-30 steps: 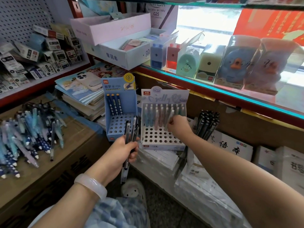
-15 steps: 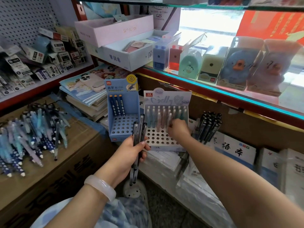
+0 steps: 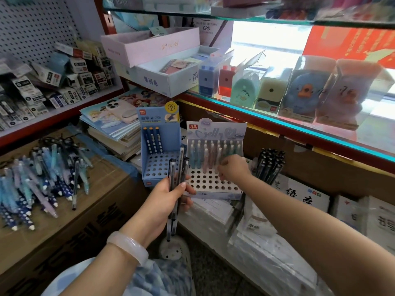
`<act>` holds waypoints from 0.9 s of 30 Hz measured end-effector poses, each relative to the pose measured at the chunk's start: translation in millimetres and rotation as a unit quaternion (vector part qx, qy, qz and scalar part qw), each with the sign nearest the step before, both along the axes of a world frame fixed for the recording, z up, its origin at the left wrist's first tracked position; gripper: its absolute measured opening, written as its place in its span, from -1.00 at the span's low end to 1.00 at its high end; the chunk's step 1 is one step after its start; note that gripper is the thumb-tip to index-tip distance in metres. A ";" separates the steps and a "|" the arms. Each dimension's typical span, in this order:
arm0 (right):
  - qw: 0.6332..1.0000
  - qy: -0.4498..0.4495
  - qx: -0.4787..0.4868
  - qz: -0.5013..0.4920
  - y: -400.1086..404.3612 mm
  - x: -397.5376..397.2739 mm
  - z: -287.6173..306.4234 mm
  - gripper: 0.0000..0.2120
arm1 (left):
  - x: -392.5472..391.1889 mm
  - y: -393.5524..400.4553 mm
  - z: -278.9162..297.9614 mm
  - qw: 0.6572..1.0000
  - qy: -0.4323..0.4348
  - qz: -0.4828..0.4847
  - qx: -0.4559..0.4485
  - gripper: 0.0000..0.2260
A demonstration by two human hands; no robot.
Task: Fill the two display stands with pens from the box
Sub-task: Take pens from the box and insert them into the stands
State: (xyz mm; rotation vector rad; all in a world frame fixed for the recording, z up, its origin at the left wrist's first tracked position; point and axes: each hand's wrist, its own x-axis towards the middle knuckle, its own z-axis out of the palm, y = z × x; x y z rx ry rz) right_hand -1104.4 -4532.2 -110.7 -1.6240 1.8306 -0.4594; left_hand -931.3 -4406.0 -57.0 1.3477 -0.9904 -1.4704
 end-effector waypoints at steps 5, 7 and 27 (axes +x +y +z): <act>0.962 -0.242 0.003 0.124 48.8 1.0 63.6 -0.81 | -1.8 -2.3 -0.7 1.000 0.013 0.006 -0.003 -0.84; 0.949 -0.271 0.014 0.161 63.4 7.8 77.3 -0.83 | -7.2 -1.7 0.2 0.999 0.026 -0.020 -0.004 -0.86; 0.971 -0.179 -0.151 0.045 56.6 -81.7 112.5 -0.87 | -31.1 -14.0 16.3 0.999 -0.017 -0.023 0.029 -0.85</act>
